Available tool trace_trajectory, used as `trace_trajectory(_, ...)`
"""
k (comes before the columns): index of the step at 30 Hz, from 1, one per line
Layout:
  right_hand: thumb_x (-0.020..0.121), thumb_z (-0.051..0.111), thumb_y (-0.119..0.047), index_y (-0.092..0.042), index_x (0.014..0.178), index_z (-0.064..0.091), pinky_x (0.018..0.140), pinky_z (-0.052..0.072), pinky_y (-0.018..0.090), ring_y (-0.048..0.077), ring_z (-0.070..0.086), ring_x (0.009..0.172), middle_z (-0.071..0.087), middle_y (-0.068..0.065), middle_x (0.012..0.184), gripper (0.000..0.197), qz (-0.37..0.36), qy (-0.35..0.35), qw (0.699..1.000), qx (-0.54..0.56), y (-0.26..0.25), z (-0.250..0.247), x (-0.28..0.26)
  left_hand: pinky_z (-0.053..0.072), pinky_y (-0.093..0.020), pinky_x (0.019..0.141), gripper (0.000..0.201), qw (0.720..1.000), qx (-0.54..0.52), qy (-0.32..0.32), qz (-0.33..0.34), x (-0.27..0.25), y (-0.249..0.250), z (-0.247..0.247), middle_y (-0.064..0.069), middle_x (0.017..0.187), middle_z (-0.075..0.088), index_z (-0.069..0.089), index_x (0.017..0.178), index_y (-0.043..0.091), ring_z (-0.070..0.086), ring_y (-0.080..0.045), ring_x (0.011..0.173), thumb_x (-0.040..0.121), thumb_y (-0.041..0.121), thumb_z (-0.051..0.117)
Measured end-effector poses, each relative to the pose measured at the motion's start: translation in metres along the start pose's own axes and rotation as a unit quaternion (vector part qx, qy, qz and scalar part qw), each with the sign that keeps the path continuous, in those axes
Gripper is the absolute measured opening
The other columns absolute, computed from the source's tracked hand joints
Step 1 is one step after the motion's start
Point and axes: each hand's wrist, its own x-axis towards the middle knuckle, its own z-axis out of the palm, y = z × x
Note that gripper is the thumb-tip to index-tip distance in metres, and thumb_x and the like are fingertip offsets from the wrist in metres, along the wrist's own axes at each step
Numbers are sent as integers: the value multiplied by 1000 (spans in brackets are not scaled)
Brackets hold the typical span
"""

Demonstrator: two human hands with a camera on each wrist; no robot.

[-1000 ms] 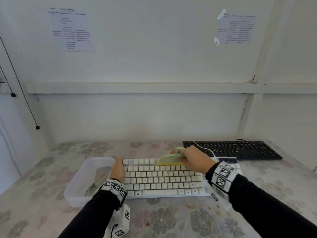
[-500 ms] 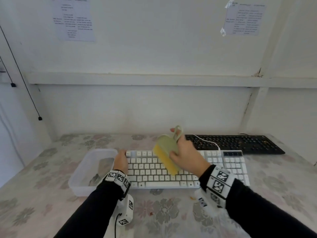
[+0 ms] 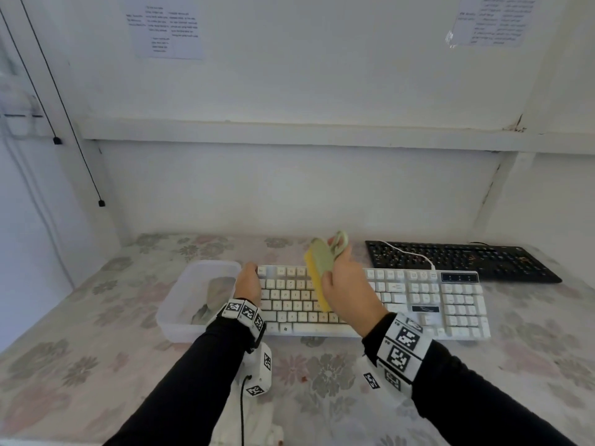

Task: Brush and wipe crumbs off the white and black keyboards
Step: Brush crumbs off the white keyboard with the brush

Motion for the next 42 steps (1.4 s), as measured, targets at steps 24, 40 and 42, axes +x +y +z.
trace_trajectory(24, 95, 38, -10, -9, 140, 21, 34, 31, 17, 6, 43, 36, 46, -6, 59, 48, 22, -74, 997, -24, 9, 26, -34, 27, -31, 53, 29, 998, -28, -64, -1, 15, -10, -3, -3, 56, 32, 32, 55, 25, 31, -20, 53, 57, 52, 39)
trace_trajectory(40, 92, 47, -13, -21, 115, 36, 36, 35, 15, 3, 43, 46, 51, -8, 66, 27, -68, -44, 996, -34, -1, 66, -18, 44, -30, 58, 48, 988, -48, -124, -79, 14, -3, -10, -4, 53, 56, 59, 50, 18, 52, -22, 51, 90, 31, 37)
trace_trajectory(42, 90, 48, -18, -24, 115, 35, 35, 30, 16, 4, 40, 42, 48, -9, 60, 29, -72, -59, 994, -64, -1, 61, -22, 42, -27, 52, 54, 986, -47, -135, -87, 14, -3, -10, -3, 49, 52, 58, 43, 20, 49, -20, 46, 91, 32, 36)
